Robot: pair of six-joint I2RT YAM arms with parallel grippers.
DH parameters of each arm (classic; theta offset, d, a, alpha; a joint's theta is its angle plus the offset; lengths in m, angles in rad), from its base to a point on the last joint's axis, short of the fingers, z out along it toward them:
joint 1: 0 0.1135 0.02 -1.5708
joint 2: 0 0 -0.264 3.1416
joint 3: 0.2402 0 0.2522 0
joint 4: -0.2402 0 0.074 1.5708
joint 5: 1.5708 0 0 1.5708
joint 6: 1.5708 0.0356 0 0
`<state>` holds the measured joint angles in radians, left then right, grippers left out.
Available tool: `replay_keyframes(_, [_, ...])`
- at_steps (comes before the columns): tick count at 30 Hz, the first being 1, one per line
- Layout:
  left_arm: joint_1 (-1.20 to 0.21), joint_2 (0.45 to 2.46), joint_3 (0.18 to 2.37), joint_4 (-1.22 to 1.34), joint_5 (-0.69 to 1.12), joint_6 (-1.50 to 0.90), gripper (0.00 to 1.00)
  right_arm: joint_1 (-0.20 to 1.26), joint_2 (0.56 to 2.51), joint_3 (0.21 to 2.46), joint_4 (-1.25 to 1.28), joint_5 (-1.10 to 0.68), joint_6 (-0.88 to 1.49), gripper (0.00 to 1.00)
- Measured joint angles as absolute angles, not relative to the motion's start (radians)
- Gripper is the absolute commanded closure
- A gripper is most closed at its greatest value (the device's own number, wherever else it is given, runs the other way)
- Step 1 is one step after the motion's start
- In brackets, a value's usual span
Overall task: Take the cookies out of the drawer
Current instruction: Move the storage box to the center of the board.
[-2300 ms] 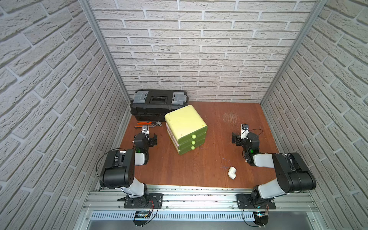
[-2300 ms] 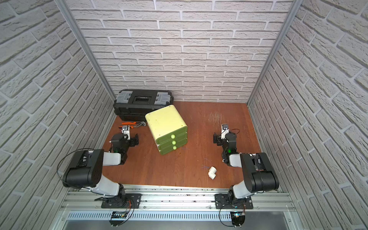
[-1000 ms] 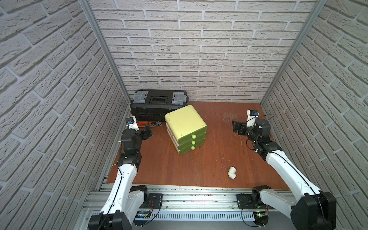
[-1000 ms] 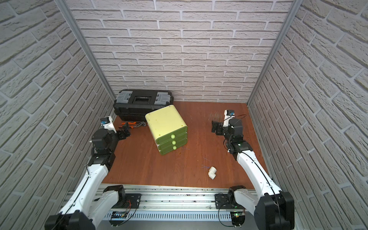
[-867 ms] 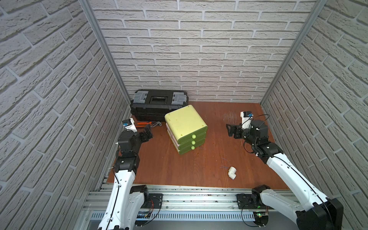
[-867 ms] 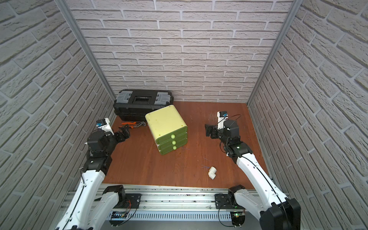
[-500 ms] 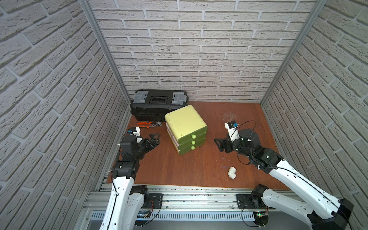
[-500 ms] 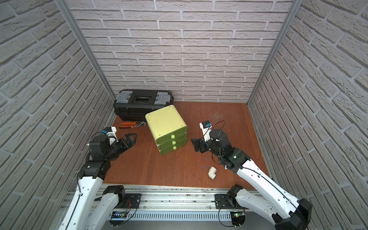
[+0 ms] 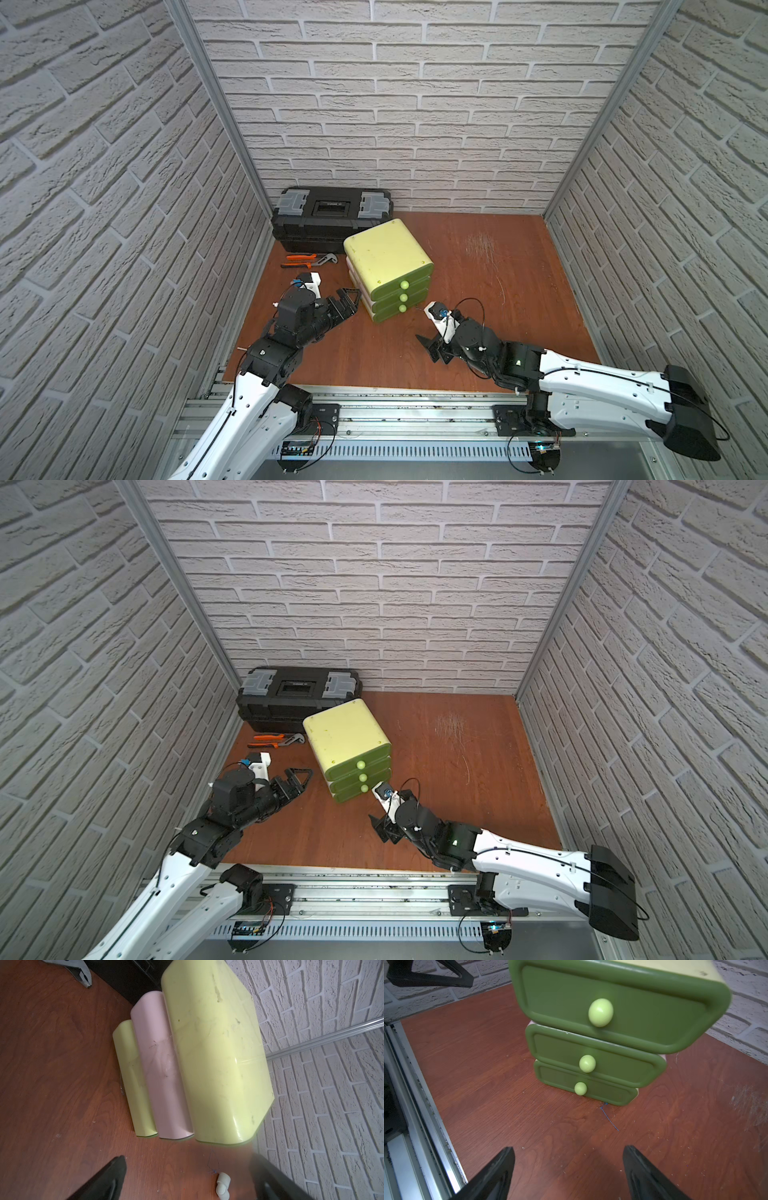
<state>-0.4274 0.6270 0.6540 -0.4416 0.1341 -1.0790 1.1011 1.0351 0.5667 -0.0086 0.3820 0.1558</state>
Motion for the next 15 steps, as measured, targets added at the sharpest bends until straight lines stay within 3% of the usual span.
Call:
replay_keyframes(8, [-0.559,0.631,0.617,-0.400,0.031,-1.183,0.02,1.122,1.116,0.419,0.317,0.428,0.118,0.14])
replay_keyframes(15, [-0.619,0.706,0.595,-0.298,-0.012,-1.244,0.08,1.123,1.201,0.382,0.560,0.444,0.054,0.22])
